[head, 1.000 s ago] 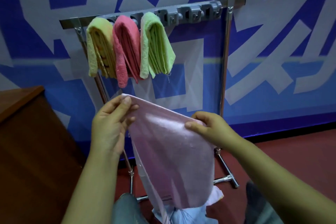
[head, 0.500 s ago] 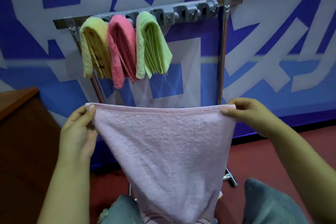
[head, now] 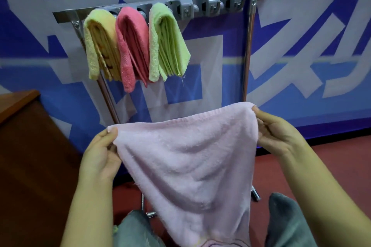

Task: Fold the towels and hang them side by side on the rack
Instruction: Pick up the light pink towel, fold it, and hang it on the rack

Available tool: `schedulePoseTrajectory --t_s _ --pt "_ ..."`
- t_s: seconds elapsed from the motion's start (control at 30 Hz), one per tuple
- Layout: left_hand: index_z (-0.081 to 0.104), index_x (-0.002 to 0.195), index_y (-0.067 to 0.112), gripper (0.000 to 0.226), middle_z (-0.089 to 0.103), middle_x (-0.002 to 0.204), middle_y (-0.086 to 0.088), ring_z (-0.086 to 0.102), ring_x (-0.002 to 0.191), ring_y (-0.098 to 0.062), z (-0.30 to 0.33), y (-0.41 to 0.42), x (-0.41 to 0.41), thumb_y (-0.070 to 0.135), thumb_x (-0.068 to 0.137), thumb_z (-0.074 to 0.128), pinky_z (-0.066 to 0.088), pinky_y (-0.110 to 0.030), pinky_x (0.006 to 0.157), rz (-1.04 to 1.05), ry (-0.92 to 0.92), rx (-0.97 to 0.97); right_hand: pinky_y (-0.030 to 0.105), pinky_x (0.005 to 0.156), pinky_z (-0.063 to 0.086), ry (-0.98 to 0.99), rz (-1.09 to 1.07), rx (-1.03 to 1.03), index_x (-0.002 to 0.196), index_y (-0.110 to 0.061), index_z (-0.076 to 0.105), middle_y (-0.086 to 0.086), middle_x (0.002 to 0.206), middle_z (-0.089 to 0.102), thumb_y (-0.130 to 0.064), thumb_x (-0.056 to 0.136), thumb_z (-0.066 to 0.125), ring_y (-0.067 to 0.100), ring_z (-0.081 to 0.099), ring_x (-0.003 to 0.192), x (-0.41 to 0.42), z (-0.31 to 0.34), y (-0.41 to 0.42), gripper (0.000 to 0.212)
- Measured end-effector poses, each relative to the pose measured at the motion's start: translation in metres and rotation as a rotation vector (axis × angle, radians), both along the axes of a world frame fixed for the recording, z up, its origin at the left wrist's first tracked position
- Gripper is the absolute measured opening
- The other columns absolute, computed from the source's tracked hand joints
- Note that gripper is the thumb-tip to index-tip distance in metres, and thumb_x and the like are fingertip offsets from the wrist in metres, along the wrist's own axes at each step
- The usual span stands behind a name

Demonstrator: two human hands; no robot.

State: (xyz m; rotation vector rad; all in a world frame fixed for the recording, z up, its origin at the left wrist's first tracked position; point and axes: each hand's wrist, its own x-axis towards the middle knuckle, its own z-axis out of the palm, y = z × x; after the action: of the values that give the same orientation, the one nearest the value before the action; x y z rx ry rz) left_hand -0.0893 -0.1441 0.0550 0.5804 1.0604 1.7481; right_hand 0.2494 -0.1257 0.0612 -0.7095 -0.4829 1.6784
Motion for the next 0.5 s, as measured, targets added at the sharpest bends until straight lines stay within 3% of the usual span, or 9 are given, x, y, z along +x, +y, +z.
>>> schedulePoseTrajectory --t_s 0.07,0.17,0.27,0.37,0.5 --pt "0.06 0.095 0.005 0.013 0.07 0.07 -0.002 0.067 0.07 -0.011 -0.002 -0.005 0.01 0.003 0.092 0.048 0.056 -0.019 0.06 -0.027 0.033 0.013 0.026 0.058 0.059 -0.034 -0.048 -0.015 0.091 -0.002 0.063 0.009 0.075 0.074 -0.015 0.094 0.05 0.015 0.072 0.069 -0.013 0.001 -0.004 0.019" --pt "0.059 0.088 0.006 0.01 0.071 0.067 -0.001 0.069 0.064 -0.009 0.002 -0.017 0.036 0.001 0.09 0.051 0.056 -0.021 0.058 -0.049 0.088 0.027 0.022 0.059 0.058 -0.182 -0.153 0.03 0.094 -0.001 0.064 0.008 0.075 0.072 -0.014 0.093 0.052 0.015 0.069 0.07 -0.037 -0.001 -0.013 0.017" --pt "0.062 0.083 0.008 0.009 0.071 0.069 -0.002 0.069 0.065 -0.012 0.008 -0.031 0.067 0.001 0.088 0.057 0.057 -0.023 0.061 -0.064 0.148 0.024 0.02 0.057 0.054 -0.348 -0.257 0.085 0.084 -0.008 0.065 0.001 0.066 0.068 -0.012 0.09 0.058 0.008 0.064 0.058 -0.062 -0.004 -0.029 0.01" --pt "0.062 0.085 0.006 0.002 0.07 0.07 -0.002 0.069 0.069 -0.014 0.011 -0.042 0.094 0.004 0.085 0.063 0.059 -0.026 0.065 -0.08 0.237 -0.006 0.032 0.072 0.056 -0.452 -0.253 0.141 0.085 -0.008 0.067 0.008 0.078 0.069 -0.013 0.087 0.063 0.016 0.066 0.071 -0.086 -0.005 -0.047 0.007" --pt "0.065 0.085 0.008 0.008 0.072 0.072 -0.005 0.07 0.073 -0.02 0.009 -0.052 0.116 0.006 0.08 0.07 0.057 -0.038 0.074 -0.094 0.372 -0.03 0.045 0.082 0.055 -0.563 -0.215 0.225 0.077 -0.013 0.068 0.009 0.076 0.073 -0.017 0.082 0.069 0.028 0.071 0.081 -0.103 -0.005 -0.06 0.006"
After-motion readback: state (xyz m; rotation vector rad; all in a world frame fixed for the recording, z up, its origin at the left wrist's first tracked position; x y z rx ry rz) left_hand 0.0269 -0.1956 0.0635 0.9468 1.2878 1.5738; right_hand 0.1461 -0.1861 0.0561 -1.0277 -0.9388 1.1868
